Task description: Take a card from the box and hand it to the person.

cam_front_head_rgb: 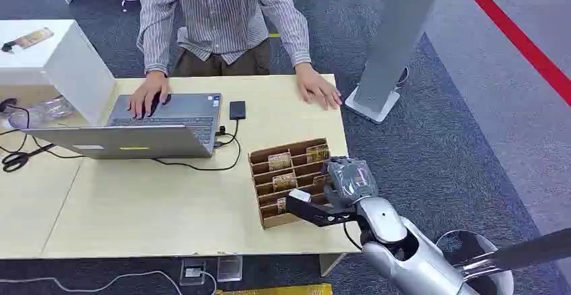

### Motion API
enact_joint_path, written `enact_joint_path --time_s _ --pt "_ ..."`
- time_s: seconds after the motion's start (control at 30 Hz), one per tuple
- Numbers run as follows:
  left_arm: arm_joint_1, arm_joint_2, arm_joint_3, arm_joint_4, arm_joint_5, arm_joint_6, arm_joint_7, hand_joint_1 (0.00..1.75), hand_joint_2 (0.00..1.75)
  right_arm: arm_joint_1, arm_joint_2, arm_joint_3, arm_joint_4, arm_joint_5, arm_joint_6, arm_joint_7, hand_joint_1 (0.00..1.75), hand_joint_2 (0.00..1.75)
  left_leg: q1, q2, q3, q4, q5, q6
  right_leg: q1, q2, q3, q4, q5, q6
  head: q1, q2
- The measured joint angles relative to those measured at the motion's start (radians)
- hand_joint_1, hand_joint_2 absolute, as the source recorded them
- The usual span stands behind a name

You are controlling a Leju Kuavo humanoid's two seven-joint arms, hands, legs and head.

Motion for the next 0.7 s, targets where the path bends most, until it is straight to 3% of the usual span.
enact_joint_path --time_s 0.13,0.23,0.33,0.37,0.43,0.47,0.5,0.7 --pt "0.0 0.0 0.0 0.0 0.0 0.0 0.002 0.0 0.0 0.0 0.0 0.0 0.0 -0.001 0.0 0.0 0.84 1.75 0.0 0.0 0.0 0.0 0.0 0.0 0.0 0.0 0.0 0.0 0.0 0.0 0.0 0.0" --pt "0.0 0.0 0.0 0.0 0.0 0.0 0.005 0.0 0.0 0.0 0.0 0.0 0.002 -0.001 0.0 0.001 0.68 1.75 0.0 0.0 0.0 0.0 0.0 0.0 0.0 0.0 0.0 0.0 0.0 0.0 0.0 0.0" --pt "0.0 0.0 0.0 0.0 0.001 0.0 0.009 0.0 0.0 0.0 0.0 0.0 0.002 0.003 -0.003 0.009 0.8 1.75 0.0 0.0 0.0 0.0 0.0 0.0 0.0 0.0 0.0 0.0 0.0 0.0 0.0 0.0" --pt "0.0 0.0 0.0 0.0 0.001 0.0 0.009 0.0 0.0 0.0 0.0 0.0 0.002 0.005 -0.004 0.01 1.03 1.75 0.0 0.0 0.0 0.0 0.0 0.0 0.0 0.0 0.0 0.0 0.0 0.0 0.0 0.0" --pt "0.0 0.0 0.0 0.0 0.001 0.001 0.009 0.0 0.0 -0.001 0.0 0.0 0.002 0.005 -0.006 0.012 1.08 1.75 0.0 0.0 0.0 0.0 0.0 0.0 0.0 0.0 0.0 0.0 0.0 0.0 0.0 0.0" --pt "0.0 0.0 0.0 0.0 0.001 0.002 0.009 0.0 0.0 -0.002 0.0 0.0 0.002 0.005 -0.008 0.013 1.31 1.75 0.0 0.0 0.0 0.0 0.0 0.0 0.0 0.0 0.0 0.0 0.0 0.0 0.0 0.0" --pt "0.0 0.0 0.0 0.0 0.001 0.002 0.009 0.0 0.0 -0.003 0.0 -0.001 0.002 0.005 -0.011 0.013 1.4 1.75 0.0 0.0 0.0 0.0 0.0 0.0 0.0 0.0 0.0 0.0 0.0 0.0 0.0 0.0" --pt "0.0 0.0 0.0 0.0 0.001 0.002 0.008 0.0 0.0 -0.004 0.0 -0.002 0.002 0.002 -0.017 0.011 1.57 1.75 0.0 0.0 0.0 0.0 0.0 0.0 0.0 0.0 0.0 0.0 0.0 0.0 0.0 0.0"
